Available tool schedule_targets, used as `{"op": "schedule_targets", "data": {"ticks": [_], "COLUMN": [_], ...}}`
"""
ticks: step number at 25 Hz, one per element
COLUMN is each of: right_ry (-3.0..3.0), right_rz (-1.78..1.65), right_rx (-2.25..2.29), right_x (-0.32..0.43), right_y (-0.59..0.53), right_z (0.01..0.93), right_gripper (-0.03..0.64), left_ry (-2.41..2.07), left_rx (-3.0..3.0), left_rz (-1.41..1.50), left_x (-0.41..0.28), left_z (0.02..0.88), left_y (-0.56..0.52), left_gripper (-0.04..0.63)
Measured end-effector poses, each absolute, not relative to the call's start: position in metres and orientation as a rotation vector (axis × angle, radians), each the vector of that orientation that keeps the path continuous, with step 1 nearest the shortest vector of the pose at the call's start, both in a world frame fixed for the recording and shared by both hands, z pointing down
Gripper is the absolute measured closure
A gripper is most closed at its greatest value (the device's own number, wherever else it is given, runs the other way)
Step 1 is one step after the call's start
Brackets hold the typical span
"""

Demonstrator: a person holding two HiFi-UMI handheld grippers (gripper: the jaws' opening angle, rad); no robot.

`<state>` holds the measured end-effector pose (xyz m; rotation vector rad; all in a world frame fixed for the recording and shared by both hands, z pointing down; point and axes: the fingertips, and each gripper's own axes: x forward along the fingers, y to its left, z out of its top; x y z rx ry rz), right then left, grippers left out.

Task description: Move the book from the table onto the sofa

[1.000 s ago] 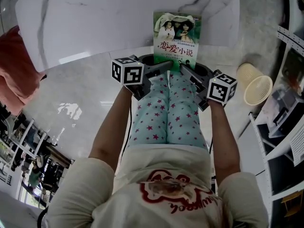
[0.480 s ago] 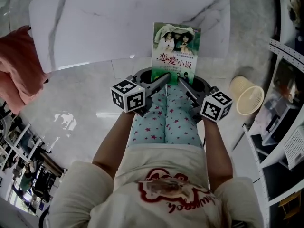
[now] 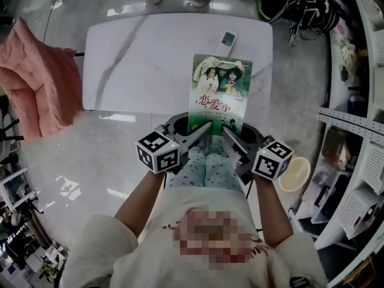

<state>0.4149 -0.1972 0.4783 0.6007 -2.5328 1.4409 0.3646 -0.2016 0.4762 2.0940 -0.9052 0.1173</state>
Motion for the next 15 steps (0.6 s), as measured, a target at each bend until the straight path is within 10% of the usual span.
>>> {"op": "schedule_targets", "data": {"ticks": [15], "right_ry": [-2.701], "right_rz": [1.13], "right_rx": [0.386], "right_x": [0.365], "right_y": [-0.215], "right_z": [0.303], "right_gripper": [0.518], "left_ry": [-1.202], "left_rx": [2.2], "left_rz": [-0.085], "left_x": [0.314], "left_z": [0.299], "left_y": [-0.208], "left_gripper": [0.44]}}
